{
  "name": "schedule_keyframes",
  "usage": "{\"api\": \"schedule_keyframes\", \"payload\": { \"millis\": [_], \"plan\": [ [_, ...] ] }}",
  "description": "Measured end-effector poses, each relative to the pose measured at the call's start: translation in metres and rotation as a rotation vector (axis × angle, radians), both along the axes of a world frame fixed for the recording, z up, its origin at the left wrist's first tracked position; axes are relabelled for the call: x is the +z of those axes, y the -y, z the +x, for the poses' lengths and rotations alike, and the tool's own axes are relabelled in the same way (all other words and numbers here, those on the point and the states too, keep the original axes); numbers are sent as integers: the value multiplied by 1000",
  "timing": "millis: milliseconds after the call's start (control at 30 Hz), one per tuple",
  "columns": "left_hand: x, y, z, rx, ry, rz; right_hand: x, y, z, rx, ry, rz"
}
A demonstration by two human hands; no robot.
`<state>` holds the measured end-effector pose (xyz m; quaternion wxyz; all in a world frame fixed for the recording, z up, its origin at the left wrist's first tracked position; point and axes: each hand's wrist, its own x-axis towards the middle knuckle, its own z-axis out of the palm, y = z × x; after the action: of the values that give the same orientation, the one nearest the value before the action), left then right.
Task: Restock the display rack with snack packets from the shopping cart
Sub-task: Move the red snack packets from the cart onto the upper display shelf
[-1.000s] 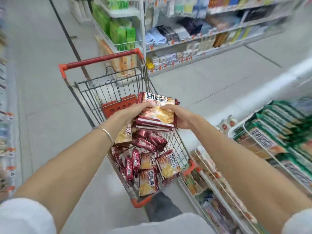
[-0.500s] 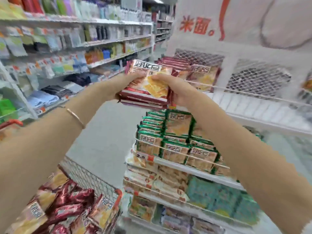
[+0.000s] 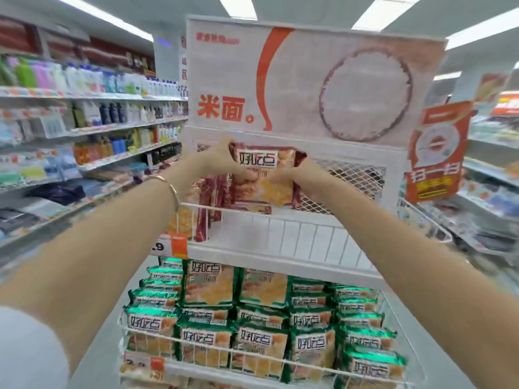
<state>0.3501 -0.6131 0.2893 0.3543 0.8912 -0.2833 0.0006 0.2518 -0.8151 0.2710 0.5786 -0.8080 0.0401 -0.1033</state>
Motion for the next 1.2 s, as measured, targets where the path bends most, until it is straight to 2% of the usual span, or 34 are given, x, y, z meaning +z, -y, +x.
{"api": "schedule_keyframes", "payload": {
  "millis": [167,233,300,433,567,633,667,700,733,767,800,833,933,1000,1100,1200],
  "plan": [
    [-26,20,29,127,248,681,-47,12,39,138,-359,-216],
    [-27,20,44,148,328,804,-56,17,58,169,-421,-215],
    [-26,18,54,151,355,845,-57,20,73,171,-427,-226],
    [-33,14,61,158,278,744,-50,24,87,230,-440,-147],
    [-34,7,58,64,52,427,-39,30,73,335,-448,-144],
    [-32,8,54,6,16,441,-40,33,69,272,-284,-145],
    [-30,10,53,-3,32,519,-42,33,65,205,-117,-218],
    [-28,12,51,0,53,618,-44,33,61,163,53,-419],
    [-28,14,50,9,79,708,-47,33,60,164,186,-723],
    [-28,16,51,21,110,766,-53,35,62,193,296,-1039],
    [-30,17,53,36,147,802,-60,37,66,233,365,-1272],
    [-32,18,55,56,187,825,-64,40,72,261,382,-1386],
    [-37,18,57,90,244,849,-67,41,78,271,342,-1406],
    [-32,17,47,57,193,779,-59,38,73,301,299,-1426],
    [-13,2,25,69,36,414,-36,30,69,310,219,-1277],
    [4,-40,7,205,96,90,-17,8,62,249,258,-1138]
  ]
}}
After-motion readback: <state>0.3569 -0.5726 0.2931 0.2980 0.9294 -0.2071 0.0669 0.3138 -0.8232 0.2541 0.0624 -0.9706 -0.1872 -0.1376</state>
